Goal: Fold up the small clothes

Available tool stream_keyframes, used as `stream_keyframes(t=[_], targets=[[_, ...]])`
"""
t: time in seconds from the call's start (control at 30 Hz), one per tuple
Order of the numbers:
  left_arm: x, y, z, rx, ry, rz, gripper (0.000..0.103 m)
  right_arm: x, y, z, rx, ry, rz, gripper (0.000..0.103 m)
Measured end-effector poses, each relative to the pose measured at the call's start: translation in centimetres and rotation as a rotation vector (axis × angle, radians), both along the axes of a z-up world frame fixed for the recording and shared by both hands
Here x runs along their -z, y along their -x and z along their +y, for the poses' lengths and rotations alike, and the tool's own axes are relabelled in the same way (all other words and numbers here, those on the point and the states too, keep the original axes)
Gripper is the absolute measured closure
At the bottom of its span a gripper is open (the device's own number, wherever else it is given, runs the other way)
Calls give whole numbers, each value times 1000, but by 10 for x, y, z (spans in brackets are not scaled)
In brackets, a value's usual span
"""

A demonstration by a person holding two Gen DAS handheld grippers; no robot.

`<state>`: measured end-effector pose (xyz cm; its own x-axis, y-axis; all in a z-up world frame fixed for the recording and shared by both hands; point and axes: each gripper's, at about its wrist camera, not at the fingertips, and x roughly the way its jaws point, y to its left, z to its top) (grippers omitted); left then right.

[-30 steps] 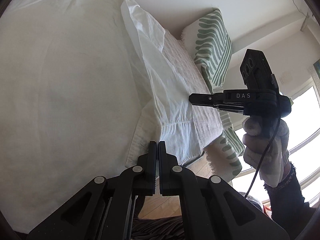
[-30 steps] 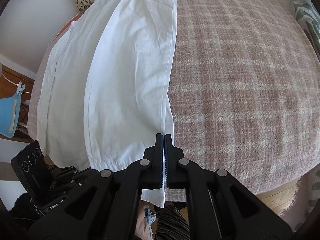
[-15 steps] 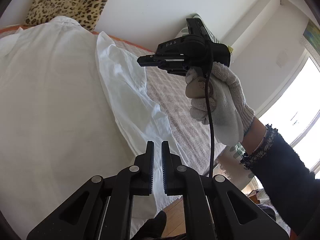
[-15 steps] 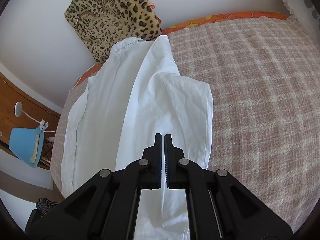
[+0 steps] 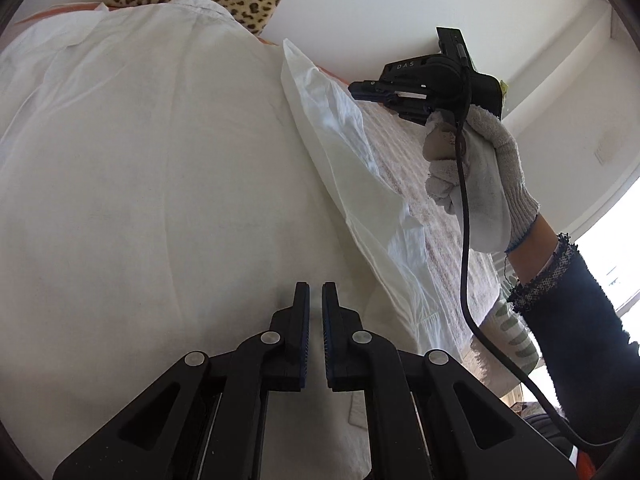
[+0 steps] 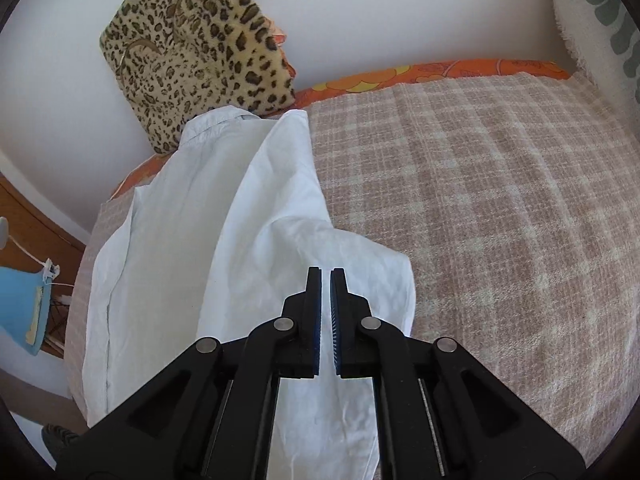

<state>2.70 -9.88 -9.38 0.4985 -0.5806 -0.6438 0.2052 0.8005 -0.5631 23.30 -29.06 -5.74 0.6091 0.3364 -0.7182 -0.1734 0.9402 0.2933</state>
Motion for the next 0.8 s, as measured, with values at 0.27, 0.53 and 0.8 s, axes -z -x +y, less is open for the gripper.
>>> stream_keyframes(t=[0.27, 0.53, 0.8], targets=[[-22, 7, -18, 78, 93, -93, 98, 42, -4, 98, -297, 50, 179, 98], [9, 4, -27, 118, 63, 14, 98, 20, 10, 69, -264, -67, 165, 98], [0, 19, -5, 83, 237, 64, 85, 6, 90, -10, -104, -147, 123, 78]])
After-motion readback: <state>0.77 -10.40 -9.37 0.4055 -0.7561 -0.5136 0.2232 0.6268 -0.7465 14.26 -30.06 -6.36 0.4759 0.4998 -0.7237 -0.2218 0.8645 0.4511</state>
